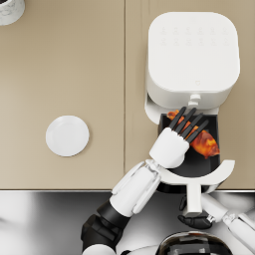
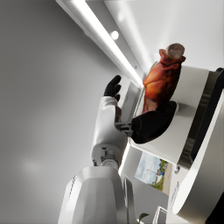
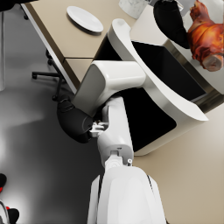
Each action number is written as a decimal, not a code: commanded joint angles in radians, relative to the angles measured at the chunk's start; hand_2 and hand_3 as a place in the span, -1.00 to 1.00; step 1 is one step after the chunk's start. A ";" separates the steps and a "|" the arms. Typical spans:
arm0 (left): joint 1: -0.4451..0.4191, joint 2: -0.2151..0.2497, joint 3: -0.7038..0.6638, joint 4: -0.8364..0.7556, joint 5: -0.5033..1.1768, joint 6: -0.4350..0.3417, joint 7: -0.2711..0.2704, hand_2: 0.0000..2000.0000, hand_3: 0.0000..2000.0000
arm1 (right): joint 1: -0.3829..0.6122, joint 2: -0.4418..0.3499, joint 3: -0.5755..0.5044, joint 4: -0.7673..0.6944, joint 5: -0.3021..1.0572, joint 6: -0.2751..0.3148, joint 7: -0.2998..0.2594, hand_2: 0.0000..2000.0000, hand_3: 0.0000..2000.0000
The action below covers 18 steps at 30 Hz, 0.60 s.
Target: Pick up the drumstick and place it into the air fryer
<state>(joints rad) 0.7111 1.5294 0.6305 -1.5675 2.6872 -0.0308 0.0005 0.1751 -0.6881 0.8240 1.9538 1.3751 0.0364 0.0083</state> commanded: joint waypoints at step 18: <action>-0.310 -0.216 -0.532 -0.363 -0.001 0.030 0.000 -1.00 -1.00 | 0.355 -0.395 0.027 -0.252 0.000 0.128 -0.005 1.00 1.00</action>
<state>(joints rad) 0.4033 1.3148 0.1467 -1.9251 2.6866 -0.0005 0.0000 0.4582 -0.8756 0.8361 1.6094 1.3748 0.1770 0.0042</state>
